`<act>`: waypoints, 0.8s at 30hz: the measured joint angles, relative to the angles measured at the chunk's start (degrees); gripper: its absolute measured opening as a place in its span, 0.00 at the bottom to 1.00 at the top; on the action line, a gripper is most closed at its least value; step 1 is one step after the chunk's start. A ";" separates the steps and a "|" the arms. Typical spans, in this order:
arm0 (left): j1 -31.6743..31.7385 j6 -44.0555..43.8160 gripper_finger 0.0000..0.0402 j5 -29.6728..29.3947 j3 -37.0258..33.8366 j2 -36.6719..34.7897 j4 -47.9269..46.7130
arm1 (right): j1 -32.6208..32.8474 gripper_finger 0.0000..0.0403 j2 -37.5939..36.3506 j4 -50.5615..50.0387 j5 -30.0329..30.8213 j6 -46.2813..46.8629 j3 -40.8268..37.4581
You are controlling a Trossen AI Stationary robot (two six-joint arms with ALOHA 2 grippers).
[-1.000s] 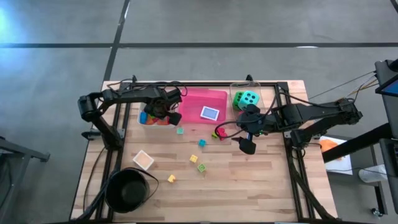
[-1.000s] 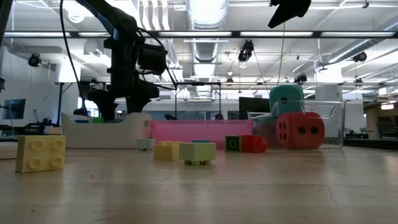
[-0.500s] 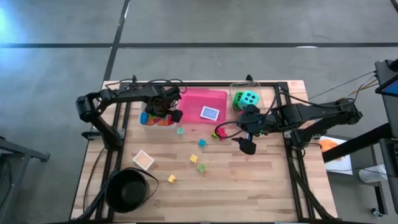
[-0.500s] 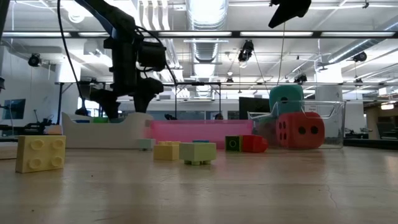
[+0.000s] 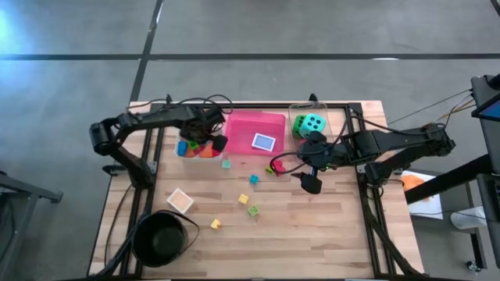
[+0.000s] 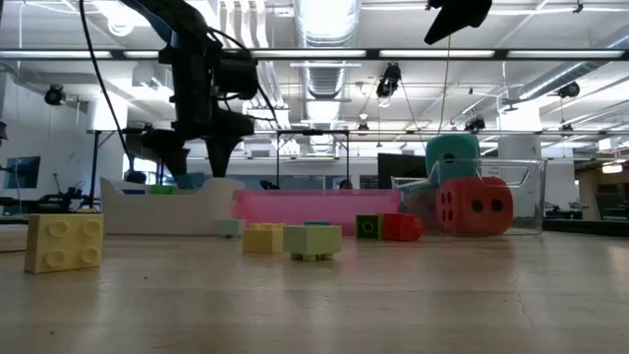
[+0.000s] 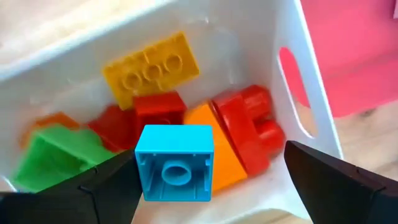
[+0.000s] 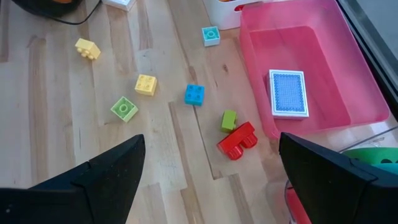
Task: Pick & Place Toys
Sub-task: Put the blue game piece into the white bin
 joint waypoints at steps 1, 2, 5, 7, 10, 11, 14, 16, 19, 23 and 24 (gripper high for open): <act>0.02 0.75 0.93 -0.48 0.00 -0.08 0.03 | 0.01 0.90 0.00 0.00 0.00 -0.01 0.00; 0.12 1.11 0.93 -0.73 0.03 -0.16 -0.54 | 0.00 0.90 0.00 -0.01 -0.01 -0.01 0.00; 0.23 3.43 0.93 1.02 0.04 -0.27 0.24 | 0.01 0.90 0.00 0.00 -0.01 0.05 0.00; 0.25 4.18 0.93 1.06 0.07 -0.76 0.15 | 0.01 0.90 0.00 0.00 -0.02 0.19 0.00; 0.38 6.39 0.93 -0.08 0.15 -1.08 -1.37 | 0.00 0.90 0.00 0.00 -0.02 0.20 0.00; 0.38 7.94 0.93 -0.58 0.15 -1.08 -1.88 | 0.01 0.90 0.00 0.00 -0.02 0.25 0.00; 0.07 13.30 0.93 -2.11 0.15 -1.08 -3.60 | 0.01 0.90 0.00 0.00 -0.02 0.45 0.00; -0.08 16.22 0.93 -2.77 0.15 -1.08 -5.30 | -0.02 0.90 0.00 0.00 -0.02 0.45 0.00; -0.10 19.34 0.93 -4.34 0.15 -1.08 -7.82 | 0.01 0.90 0.00 0.00 -0.02 0.43 0.00; -0.10 22.39 0.93 -5.79 0.15 -1.08 -9.98 | 0.00 0.90 0.00 0.00 -0.02 0.45 0.00; -0.10 23.12 0.93 -5.80 0.15 -1.08 -10.03 | 0.01 0.90 0.00 0.00 -0.02 0.45 0.00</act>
